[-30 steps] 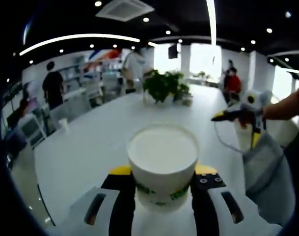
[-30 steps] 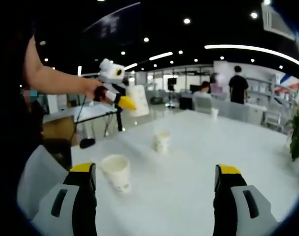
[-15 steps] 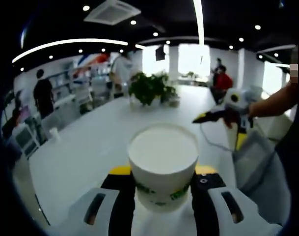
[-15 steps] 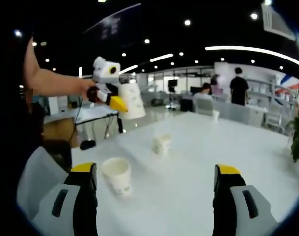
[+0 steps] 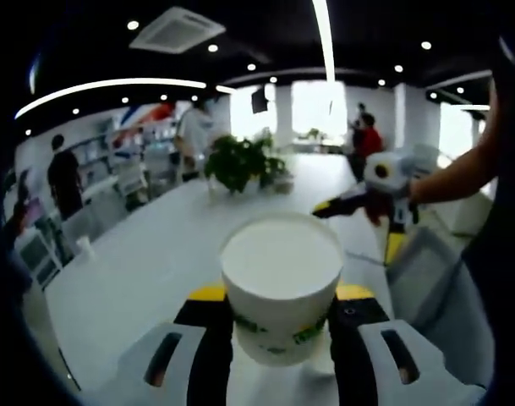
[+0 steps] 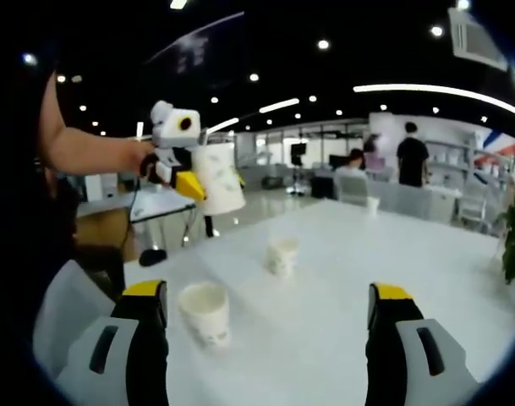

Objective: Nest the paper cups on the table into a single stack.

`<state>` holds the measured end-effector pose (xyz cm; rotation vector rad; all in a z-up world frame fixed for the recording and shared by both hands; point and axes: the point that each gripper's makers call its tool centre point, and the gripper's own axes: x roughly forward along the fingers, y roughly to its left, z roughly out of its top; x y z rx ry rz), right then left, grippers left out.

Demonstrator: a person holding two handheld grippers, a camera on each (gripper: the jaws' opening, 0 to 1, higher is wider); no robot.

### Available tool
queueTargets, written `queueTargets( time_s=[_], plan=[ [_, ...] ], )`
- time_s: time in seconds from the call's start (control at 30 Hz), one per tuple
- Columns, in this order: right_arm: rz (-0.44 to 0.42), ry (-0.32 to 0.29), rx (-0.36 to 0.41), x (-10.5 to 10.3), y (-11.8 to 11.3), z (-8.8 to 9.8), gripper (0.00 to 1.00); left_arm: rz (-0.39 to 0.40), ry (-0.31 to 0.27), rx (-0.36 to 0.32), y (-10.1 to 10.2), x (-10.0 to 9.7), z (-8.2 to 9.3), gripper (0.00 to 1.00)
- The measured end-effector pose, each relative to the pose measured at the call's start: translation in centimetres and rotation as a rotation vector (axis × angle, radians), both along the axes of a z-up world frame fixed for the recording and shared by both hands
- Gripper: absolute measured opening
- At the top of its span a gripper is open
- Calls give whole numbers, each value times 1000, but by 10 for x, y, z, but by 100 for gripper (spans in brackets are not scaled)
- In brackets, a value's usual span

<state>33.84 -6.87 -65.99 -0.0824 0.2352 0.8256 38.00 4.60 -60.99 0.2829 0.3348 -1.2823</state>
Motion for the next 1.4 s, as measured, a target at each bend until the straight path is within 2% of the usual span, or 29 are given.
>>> queueTargets(
  time_s=[0.23, 0.53, 0.73, 0.83, 1.03, 1.17, 1.23, 1.33, 1.4],
  plan=[
    [13, -9, 7, 1, 5, 6, 96, -21, -5, -16, -1, -8, 5, 42],
    [29, -18, 24, 1, 13, 15, 94, -54, 16, -25, -8, -26, 5, 42],
    [62, -17, 66, -1, 23, 32, 83, -79, 30, -49, -13, -34, 6, 42],
    [94, -35, 54, -4, 32, 39, 80, -80, 39, -77, -13, -38, 8, 42],
    [171, -45, 57, -13, 50, 55, 67, -67, 48, -145, -13, -41, 18, 42],
    [215, -38, 73, -17, 61, 65, 59, -66, 52, -196, -13, -44, 25, 42],
    [243, -6, 90, -21, 66, 66, 55, -65, 43, -208, -13, -45, 27, 42],
    [283, 24, 101, -26, 73, 68, 47, -58, 57, -269, -13, -46, 36, 42],
    [293, 18, 97, -26, 77, 70, 42, -51, 64, -295, -11, -46, 39, 42]
  ],
)
